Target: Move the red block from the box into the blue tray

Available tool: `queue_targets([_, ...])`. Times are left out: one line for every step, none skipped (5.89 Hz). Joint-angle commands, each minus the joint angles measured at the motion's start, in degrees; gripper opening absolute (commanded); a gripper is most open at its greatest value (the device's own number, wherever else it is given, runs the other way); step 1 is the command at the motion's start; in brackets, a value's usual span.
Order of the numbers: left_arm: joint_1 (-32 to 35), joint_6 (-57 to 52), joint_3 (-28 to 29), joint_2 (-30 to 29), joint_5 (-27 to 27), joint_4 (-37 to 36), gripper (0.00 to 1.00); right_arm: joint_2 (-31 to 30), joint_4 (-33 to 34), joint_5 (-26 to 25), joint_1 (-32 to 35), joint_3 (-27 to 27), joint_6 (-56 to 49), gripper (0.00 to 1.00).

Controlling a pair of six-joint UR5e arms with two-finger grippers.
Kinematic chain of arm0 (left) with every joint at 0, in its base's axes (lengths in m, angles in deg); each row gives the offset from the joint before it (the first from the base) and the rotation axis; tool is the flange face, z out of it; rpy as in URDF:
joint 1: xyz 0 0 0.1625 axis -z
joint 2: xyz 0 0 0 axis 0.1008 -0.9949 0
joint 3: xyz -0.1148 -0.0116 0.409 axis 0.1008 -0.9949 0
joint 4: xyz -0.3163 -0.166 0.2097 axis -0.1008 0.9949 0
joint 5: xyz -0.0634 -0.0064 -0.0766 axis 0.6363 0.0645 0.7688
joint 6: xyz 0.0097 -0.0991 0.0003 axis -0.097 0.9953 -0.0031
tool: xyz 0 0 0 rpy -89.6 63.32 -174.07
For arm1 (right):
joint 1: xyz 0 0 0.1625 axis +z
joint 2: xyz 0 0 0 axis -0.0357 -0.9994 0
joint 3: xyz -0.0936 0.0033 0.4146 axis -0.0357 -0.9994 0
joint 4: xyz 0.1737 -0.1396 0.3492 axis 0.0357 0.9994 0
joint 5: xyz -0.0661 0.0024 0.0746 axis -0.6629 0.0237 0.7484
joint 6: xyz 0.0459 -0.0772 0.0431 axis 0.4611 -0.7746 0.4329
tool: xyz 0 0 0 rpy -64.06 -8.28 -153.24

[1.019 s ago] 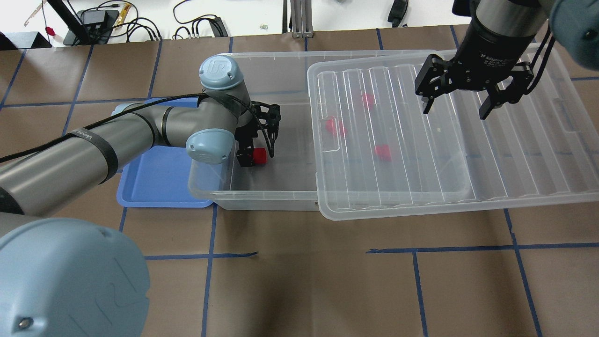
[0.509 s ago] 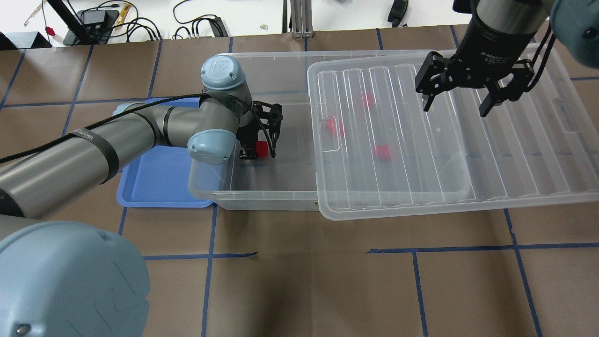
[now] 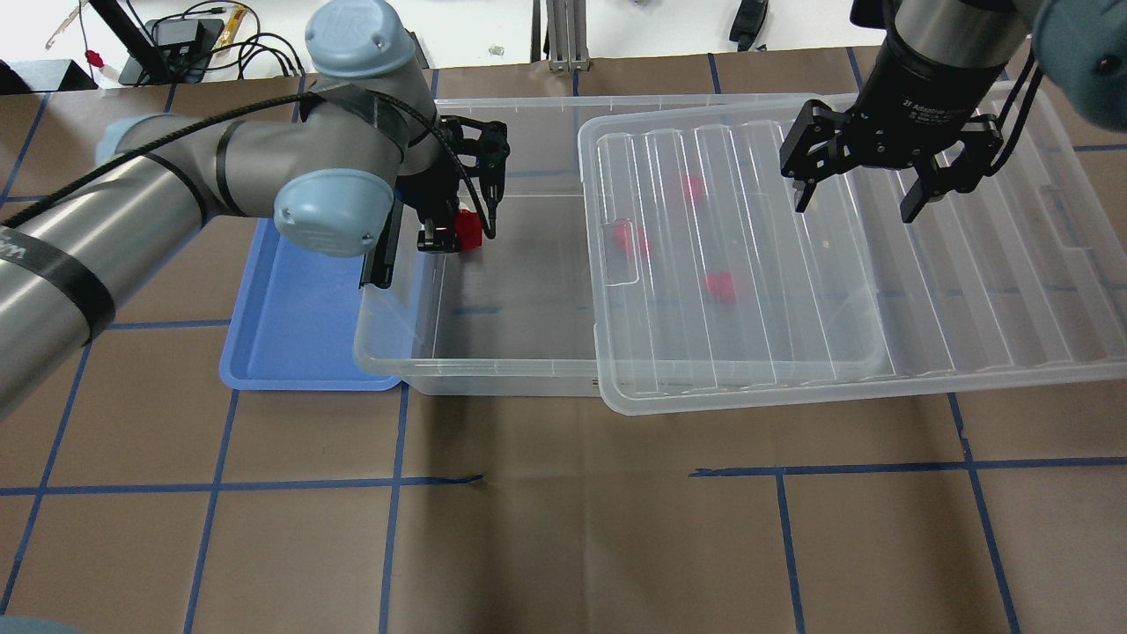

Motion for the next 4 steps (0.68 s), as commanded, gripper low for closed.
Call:
queue_targets([-7.74, -0.52, 2.72, 5.01, 0.15, 7.37, 0.10, -0.01, 0.08, 0.02, 0.00, 0.12, -0.06, 1.00])
queue_targets([-14.93, -9.14, 1.42, 5.29, 0.85, 7.29, 0.09, -0.01, 0.08, 0.02, 0.00, 0.12, -0.06, 1.00])
queue_targets([-18.57, -17.58, 0.71, 3.81, 0.68, 6.42, 0.09, -0.01, 0.08, 0.02, 0.00, 0.12, -0.06, 1.00])
queue_targets([-19.04, -21.49, -1.56, 2.23, 0.77, 3.19, 0.09, 0.26, 0.16, -0.24, -0.52, 0.20, -0.93, 1.00])
